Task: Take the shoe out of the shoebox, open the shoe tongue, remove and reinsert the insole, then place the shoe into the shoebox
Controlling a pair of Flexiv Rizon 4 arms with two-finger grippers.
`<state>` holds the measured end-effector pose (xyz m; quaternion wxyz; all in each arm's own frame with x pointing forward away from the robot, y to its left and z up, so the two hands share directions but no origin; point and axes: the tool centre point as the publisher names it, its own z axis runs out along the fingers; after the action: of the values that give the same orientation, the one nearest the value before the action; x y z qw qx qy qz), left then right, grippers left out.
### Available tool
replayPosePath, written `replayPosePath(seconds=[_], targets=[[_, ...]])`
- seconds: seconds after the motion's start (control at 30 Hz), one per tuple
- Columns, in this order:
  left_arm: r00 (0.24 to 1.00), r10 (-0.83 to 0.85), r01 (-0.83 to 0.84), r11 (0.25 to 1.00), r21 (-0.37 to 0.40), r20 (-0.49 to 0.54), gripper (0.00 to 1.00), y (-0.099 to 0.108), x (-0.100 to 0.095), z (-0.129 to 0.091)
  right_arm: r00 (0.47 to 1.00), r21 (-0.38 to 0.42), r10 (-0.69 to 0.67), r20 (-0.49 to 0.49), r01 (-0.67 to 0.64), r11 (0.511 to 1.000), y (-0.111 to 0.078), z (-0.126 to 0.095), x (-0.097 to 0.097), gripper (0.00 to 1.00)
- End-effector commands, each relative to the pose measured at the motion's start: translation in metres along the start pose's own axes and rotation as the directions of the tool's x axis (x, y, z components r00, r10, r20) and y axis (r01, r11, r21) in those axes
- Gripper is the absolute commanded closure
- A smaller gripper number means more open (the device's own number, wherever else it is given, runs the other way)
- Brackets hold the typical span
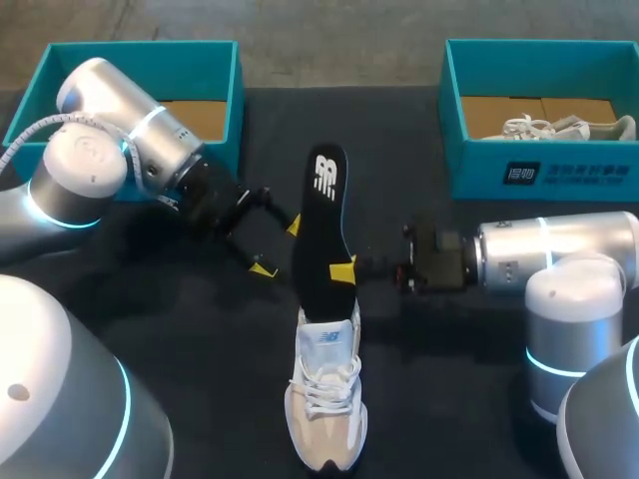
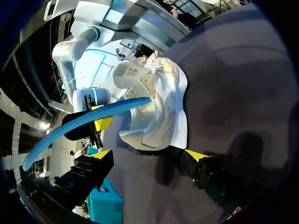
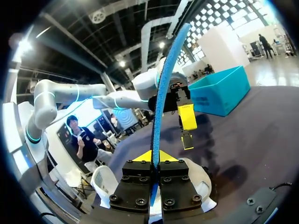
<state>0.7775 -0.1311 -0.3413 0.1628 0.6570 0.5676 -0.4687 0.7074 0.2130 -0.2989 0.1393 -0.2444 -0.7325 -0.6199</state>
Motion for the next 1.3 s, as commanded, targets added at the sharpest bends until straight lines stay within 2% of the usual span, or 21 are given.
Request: replayPosePath(seconds=[0.03,0.33,0.63,0.93,1.3], targets=[[1.0,0.001,-0.001,1.0,0.0,0.0,0.0,0.0,0.0,0.0,1.0,0.004,-0.002,0.015,0.002,1.0,0.002,0.007,-0.001,1.0],[1.0,0.001,-0.001,1.0,0.0,0.0,0.0,0.0,0.0,0.0,1.0,0.008,-0.01,0.027,0.01,1.0,0.009,0.005,-0.001,1.0],[1.0,0.001,-0.001,1.0,0.0,0.0,0.0,0.0,0.0,0.0,0.998,0.0,0.05,0.027,-0.05,0.999,-0.006,0.006,-0.016,1.0],[1.0,0.001,-0.001,1.0,0.0,0.0,0.0,0.0,0.0,0.0,0.998,-0.016,0.068,0.019,-0.068,0.998,-0.014,0.005,-0.017,1.0],[1.0,0.001,-0.001,1.0,0.0,0.0,0.0,0.0,0.0,0.0,0.999,-0.017,0.034,0.013,-0.033,0.999,-0.004,0.003,-0.012,1.0]])
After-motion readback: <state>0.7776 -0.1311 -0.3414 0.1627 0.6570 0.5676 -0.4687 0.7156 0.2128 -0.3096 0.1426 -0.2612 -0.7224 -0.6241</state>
